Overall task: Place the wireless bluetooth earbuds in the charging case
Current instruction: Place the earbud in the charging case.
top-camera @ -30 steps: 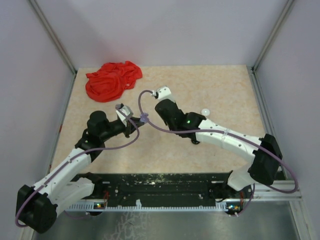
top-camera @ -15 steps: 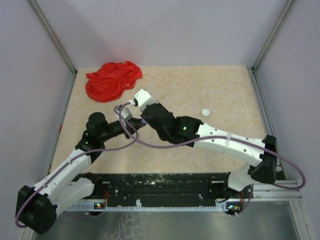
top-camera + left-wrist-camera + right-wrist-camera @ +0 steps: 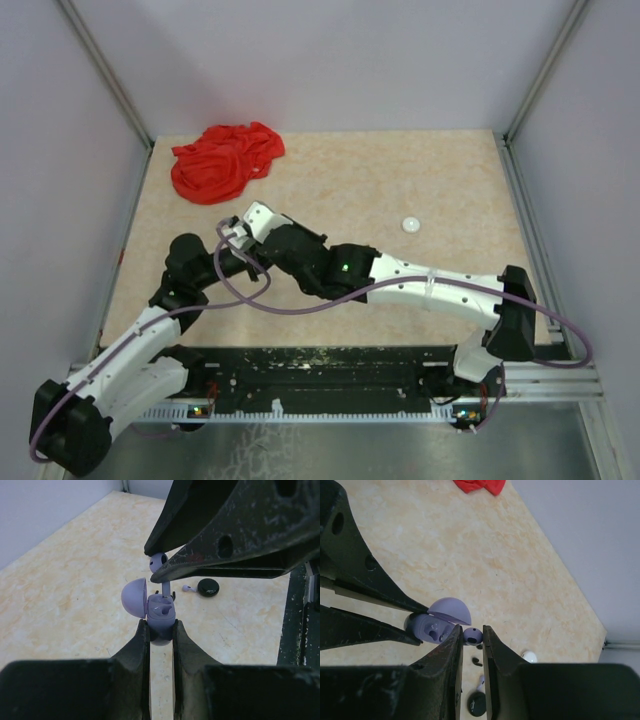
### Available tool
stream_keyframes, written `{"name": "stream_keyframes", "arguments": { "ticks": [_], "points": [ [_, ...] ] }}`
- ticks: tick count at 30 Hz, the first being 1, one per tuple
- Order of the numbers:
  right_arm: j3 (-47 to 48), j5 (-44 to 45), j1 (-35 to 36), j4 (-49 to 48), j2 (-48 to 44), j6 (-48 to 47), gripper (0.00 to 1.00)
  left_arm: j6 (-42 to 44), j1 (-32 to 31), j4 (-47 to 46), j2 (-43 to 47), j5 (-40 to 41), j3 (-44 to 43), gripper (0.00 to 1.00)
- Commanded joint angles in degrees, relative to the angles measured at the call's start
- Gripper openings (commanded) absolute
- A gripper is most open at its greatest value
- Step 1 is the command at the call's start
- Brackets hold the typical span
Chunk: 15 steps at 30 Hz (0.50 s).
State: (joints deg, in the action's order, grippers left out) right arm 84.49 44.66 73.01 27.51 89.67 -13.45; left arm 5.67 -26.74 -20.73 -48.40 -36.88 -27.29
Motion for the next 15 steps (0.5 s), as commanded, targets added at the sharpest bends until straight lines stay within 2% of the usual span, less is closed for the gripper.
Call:
{"name": "stream_keyframes", "arguments": {
  "ticks": [1, 15],
  "points": [
    [1.88, -1.37, 0.92, -3.02, -1.12, -1.06, 0.13, -1.45, 0.00, -4.37, 1.28, -1.55, 0.72, 0.01],
    [-0.21, 0.54, 1.98, -3.94, -0.24, -3.95, 0.14, -4.44, 0.46, -8.13, 2.76, -1.66, 2.22, 0.01]
  ]
}}
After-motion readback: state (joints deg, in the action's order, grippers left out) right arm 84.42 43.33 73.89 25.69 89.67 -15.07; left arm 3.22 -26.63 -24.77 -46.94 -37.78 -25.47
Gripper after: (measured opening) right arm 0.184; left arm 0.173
